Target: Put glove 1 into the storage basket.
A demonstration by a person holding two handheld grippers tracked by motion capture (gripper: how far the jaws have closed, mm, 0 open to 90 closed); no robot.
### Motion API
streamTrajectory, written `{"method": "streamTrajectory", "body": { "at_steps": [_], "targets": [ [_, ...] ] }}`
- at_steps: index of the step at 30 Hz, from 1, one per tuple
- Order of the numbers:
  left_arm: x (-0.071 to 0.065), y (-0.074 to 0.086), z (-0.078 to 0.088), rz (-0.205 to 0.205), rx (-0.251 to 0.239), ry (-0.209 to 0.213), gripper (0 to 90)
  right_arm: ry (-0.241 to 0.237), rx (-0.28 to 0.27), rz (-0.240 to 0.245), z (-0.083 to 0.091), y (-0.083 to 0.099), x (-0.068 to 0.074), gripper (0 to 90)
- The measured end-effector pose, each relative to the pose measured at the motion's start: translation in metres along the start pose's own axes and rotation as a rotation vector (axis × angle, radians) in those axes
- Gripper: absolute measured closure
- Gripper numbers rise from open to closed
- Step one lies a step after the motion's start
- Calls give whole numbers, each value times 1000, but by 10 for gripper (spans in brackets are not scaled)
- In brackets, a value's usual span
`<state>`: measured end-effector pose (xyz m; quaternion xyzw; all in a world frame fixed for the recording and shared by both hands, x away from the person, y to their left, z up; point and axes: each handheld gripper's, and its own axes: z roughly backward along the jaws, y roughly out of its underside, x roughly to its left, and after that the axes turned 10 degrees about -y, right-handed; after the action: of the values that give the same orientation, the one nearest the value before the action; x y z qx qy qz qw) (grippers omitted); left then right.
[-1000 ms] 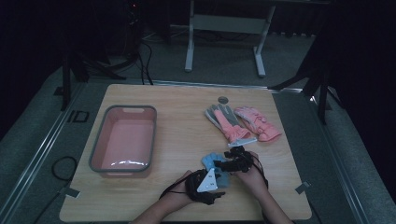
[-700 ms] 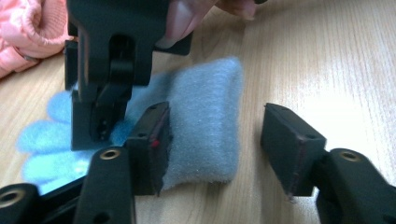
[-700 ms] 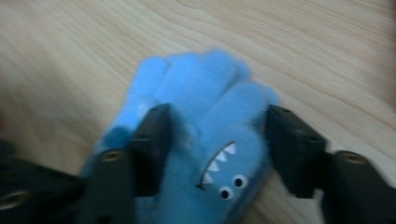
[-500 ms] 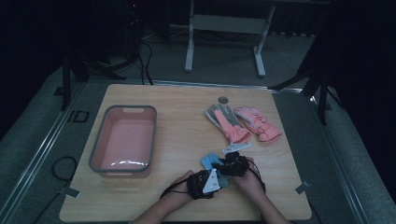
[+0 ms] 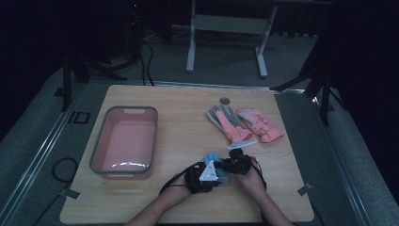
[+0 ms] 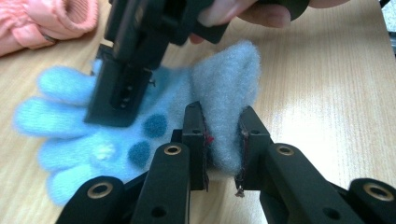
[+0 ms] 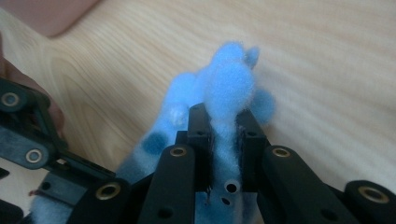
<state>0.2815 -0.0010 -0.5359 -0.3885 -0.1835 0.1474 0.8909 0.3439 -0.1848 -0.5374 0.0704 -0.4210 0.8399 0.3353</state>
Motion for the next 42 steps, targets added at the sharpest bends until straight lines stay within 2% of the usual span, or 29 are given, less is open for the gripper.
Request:
{"method": "streamTrajectory", "body": {
  "at_steps": [2,9,12,13,17,22,28,38,39,42],
  "targets": [
    [2,-3,5,-6,-2,-11,778,-13,-13,-4,3,-6,1,807],
    [17,-12,24,-30,12,-37,779,-7,-51,14,10,-26,10,816],
    [18,-13,26,-34,11,-42,779,-18,-64,16,12,-33,13,818],
    [23,-15,32,-39,12,-50,779,-22,-72,25,13,-42,17,821],
    [32,-18,44,-36,6,-63,779,-17,-77,45,13,-53,22,823],
    [41,-17,54,-29,8,-77,780,-23,-75,57,9,-71,27,833],
    [50,-13,66,-17,11,-95,780,-38,-84,70,5,-85,34,844],
    [70,-13,94,-23,19,-151,780,-62,-106,96,-3,-119,51,848],
    [73,-13,97,-21,22,-157,780,-60,-105,110,-6,-127,55,848],
    [79,-12,106,-26,29,-178,780,-63,-105,122,-9,-134,59,848]
  ]
}}
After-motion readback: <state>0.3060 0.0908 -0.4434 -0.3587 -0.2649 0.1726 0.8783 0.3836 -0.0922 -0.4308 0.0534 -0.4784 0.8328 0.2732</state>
